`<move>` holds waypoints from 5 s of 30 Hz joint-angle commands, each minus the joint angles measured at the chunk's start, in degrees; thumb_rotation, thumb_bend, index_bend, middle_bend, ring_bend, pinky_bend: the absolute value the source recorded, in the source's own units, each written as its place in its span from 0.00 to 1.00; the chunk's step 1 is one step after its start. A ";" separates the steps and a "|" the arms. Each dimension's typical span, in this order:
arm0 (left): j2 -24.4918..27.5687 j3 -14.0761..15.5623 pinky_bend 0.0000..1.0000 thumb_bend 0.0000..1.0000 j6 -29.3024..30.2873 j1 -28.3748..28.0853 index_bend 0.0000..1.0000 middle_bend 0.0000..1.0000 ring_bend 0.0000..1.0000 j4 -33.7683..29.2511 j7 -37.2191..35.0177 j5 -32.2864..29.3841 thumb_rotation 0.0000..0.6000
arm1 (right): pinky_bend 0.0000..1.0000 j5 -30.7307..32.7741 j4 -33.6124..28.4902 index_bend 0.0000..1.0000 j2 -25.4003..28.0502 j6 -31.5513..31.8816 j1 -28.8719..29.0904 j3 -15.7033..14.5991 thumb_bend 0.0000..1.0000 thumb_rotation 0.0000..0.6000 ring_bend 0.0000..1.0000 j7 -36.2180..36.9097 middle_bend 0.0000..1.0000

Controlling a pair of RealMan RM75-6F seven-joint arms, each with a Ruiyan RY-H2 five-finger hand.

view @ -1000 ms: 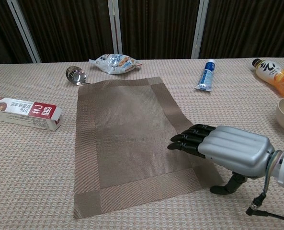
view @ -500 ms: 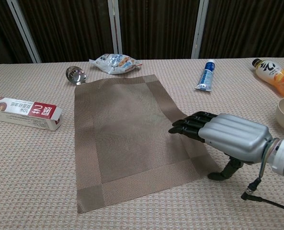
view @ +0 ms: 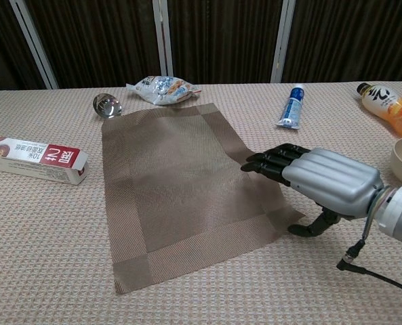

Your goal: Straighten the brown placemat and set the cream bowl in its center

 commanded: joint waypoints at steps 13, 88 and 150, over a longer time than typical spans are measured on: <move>-0.09 0.01 0.00 0.00 -0.41 -0.08 0.00 0.00 0.00 0.10 0.13 -0.12 1.00 | 0.00 -6.15 12.16 0.04 -3.16 3.45 2.84 -2.19 0.17 1.00 0.00 -4.37 0.00; -0.39 0.11 0.00 0.00 -1.93 -0.52 0.00 0.00 0.00 0.16 0.21 -0.77 1.00 | 0.00 -17.60 36.66 0.72 10.69 15.46 16.25 -6.08 0.47 1.00 0.00 4.00 0.08; -36.15 1.57 0.00 0.12 -22.12 -25.62 0.27 0.00 0.00 56.59 -23.16 21.63 1.00 | 0.00 14.34 -31.10 0.00 33.28 28.08 -23.48 -1.44 0.00 1.00 0.00 6.96 0.00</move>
